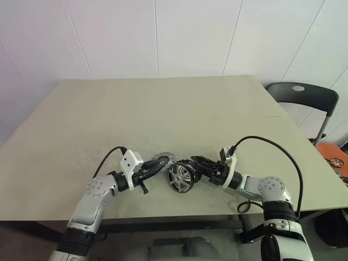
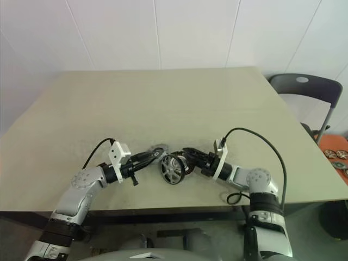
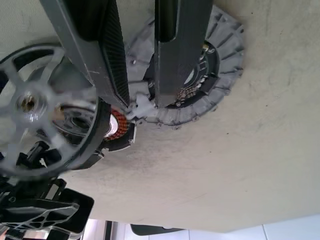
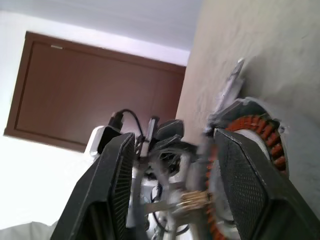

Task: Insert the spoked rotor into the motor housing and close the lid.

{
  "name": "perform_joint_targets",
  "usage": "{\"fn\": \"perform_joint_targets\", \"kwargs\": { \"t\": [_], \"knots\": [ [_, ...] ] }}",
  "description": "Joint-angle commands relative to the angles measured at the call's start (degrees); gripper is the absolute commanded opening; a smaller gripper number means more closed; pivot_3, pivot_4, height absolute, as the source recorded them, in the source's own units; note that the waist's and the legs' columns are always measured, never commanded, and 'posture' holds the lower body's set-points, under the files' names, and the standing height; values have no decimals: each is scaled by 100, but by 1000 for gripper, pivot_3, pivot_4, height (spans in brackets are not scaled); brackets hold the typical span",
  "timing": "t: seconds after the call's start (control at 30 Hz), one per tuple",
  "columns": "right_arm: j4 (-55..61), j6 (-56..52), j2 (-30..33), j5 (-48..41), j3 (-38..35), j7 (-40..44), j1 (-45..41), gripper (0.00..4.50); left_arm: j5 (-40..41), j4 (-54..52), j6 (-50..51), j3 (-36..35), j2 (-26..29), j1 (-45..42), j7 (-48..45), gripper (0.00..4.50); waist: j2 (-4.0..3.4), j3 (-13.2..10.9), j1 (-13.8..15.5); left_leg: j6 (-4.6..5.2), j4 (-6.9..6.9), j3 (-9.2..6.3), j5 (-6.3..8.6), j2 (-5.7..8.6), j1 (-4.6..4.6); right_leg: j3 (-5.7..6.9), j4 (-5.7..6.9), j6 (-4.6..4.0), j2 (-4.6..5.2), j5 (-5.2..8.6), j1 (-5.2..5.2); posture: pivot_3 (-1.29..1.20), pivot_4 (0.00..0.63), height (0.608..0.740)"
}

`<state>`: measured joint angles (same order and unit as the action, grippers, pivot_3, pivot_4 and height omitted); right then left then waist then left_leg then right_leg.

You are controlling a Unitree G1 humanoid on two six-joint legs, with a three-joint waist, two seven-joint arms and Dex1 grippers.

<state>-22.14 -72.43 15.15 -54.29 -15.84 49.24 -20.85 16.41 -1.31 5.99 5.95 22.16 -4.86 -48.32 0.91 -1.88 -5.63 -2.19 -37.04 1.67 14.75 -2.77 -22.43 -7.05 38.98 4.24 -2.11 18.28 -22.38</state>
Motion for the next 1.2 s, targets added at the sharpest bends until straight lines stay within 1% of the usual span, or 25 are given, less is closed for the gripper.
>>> {"fn": "perform_joint_targets", "kwargs": {
  "t": [0.03,0.13,0.27,0.37,0.43,0.53,0.63,0.73,0.77,0.87,0.93,1.0,1.13,1.2],
  "knots": [
    [394,-76,129,-110,109,238,48,2664,31,-132,-35,-8,-11,-75,-2,924,-1,-1,9,0,0,0,0,0,-2,0,0,0,0,0,-2,0,0,740],
    [768,-73,245,-141,275,443,89,2664,25,-135,-65,0,-10,-34,-16,924,-1,-1,7,0,0,1,0,1,-7,0,0,0,1,0,-7,0,0,740],
    [1078,84,484,58,649,693,132,2664,20,-139,-89,3,-7,0,-23,924,-2,-2,0,0,0,0,0,0,-5,0,0,0,0,0,-6,0,0,740],
    [1384,277,770,313,1148,948,184,2664,12,-88,-111,4,-9,-8,-37,924,-1,-2,4,0,0,0,0,0,-5,0,0,0,0,0,-6,0,0,740],
    [1542,338,889,382,1379,1084,215,2664,5,-59,-120,7,-12,-18,-42,924,0,-2,6,0,0,0,0,1,-5,0,0,0,0,0,-7,0,0,740],
    [1723,641,1053,720,1856,1210,293,2664,5,-35,-123,8,-17,-40,-46,924,1,-3,7,0,0,0,0,1,-5,0,0,0,0,0,-7,0,0,740],
    [1691,691,975,686,1847,1187,283,2664,4,-30,-116,8,-19,-54,-43,924,2,-3,8,0,0,0,0,0,-5,0,0,0,0,0,-7,0,0,740],
    [1649,660,913,573,1732,1163,269,2024,2,-59,-92,13,-15,-50,-31,924,5,-5,8,0,-1,0,0,1,-4,0,0,0,0,0,-6,0,0,740],
    [1633,649,903,554,1696,1154,279,1746,2,-86,-80,17,-14,-40,-25,924,5,-6,9,0,-1,-1,0,1,-5,1,0,0,0,0,-6,0,0,740],
    [1538,689,903,577,1663,1157,309,707,0,-146,-51,35,-11,-19,-14,924,7,-7,13,0,0,0,0,1,-5,1,0,0,0,0,-6,0,0,740],
    [1504,691,873,563,1617,1132,315,117,3,-168,-40,44,-9,-14,-15,924,8,-7,24,0,0,0,0,2,-5,1,0,0,1,0,-6,0,0,740],
    [1508,634,808,458,1519,1075,311,4,6,-179,-38,47,-5,-8,-20,924,10,-8,51,0,-1,-4,0,2,-5,2,-1,0,2,1,-3,0,0,740],
    [1450,465,685,147,1269,989,270,4,-7,-141,-46,61,-3,-24,-25,924,12,-9,130,0,-5,0,0,4,-6,2,-2,0,8,1,-3,0,0,740],
    [1340,321,551,-84,1024,870,208,4,-12,-101,-56,67,-6,-42,-27,924,12,-10,156,0,-6,0,0,5,-6,2,-1,-1,8,1,-4,0,0,740]
  ]
}}
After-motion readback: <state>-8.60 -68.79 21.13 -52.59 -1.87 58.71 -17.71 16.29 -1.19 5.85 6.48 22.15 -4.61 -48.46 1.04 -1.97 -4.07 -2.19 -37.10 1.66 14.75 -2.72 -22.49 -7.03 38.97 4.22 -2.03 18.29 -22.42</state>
